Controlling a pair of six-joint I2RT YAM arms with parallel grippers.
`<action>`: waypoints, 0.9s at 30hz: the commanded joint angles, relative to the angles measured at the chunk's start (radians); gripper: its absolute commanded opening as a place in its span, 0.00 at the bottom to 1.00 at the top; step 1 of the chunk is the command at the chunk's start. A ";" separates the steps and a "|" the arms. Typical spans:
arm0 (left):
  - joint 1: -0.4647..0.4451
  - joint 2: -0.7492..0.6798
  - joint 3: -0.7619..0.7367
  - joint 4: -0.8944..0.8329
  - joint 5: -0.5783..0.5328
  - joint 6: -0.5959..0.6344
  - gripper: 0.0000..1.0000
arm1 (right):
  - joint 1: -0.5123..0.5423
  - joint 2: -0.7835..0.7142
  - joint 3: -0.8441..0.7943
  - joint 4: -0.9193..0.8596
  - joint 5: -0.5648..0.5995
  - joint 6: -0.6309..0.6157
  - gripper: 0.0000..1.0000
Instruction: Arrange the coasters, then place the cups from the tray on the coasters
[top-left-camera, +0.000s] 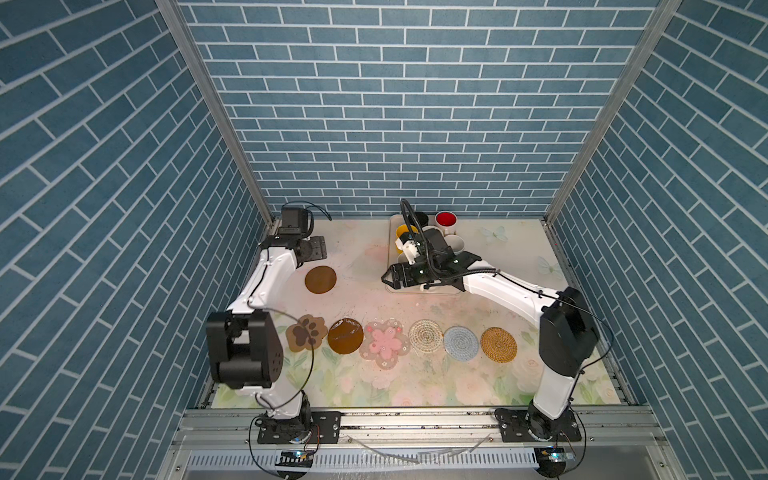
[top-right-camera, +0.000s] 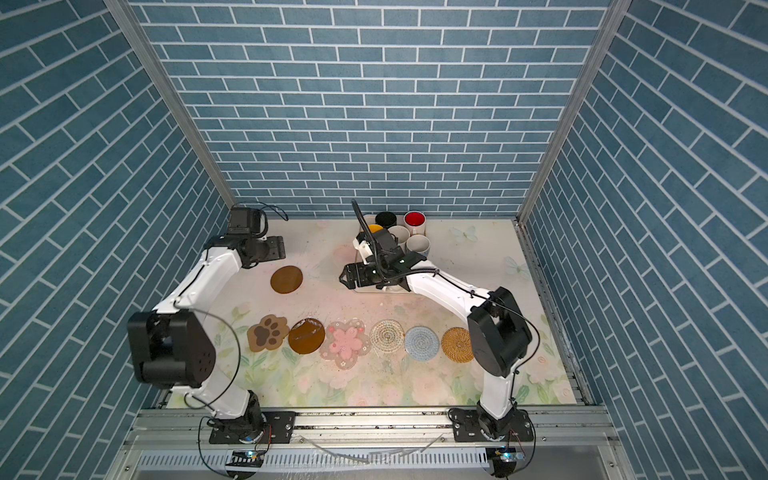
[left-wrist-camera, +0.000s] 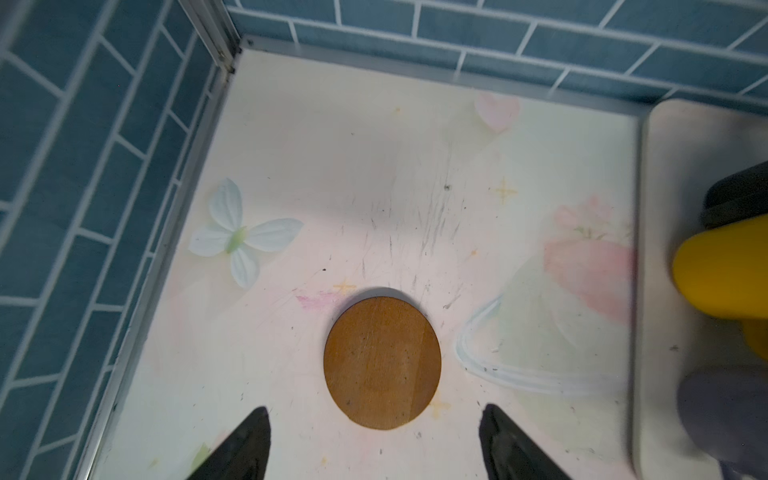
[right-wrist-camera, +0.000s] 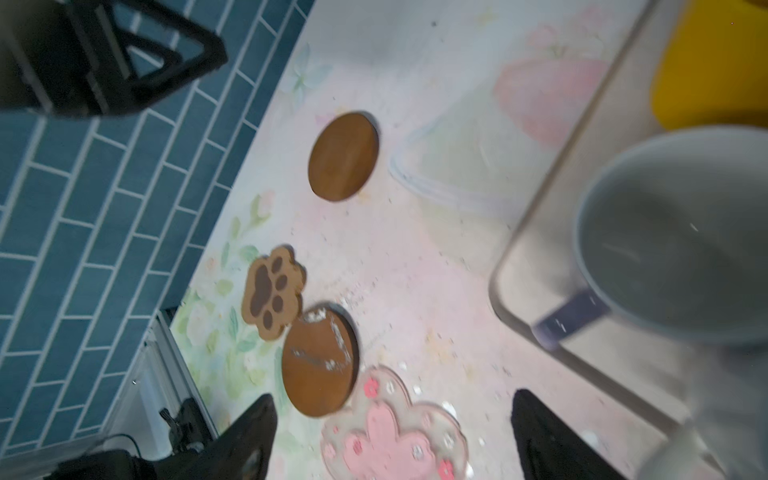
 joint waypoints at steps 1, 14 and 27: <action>0.000 -0.173 -0.098 0.003 0.040 -0.076 0.81 | 0.025 0.134 0.167 -0.039 -0.038 0.039 0.87; -0.020 -0.597 -0.273 -0.081 0.174 -0.120 0.80 | 0.112 0.634 0.700 0.064 -0.001 0.142 0.85; -0.106 -0.700 -0.351 -0.057 0.196 -0.139 0.81 | 0.162 0.885 0.893 0.258 0.218 0.332 0.85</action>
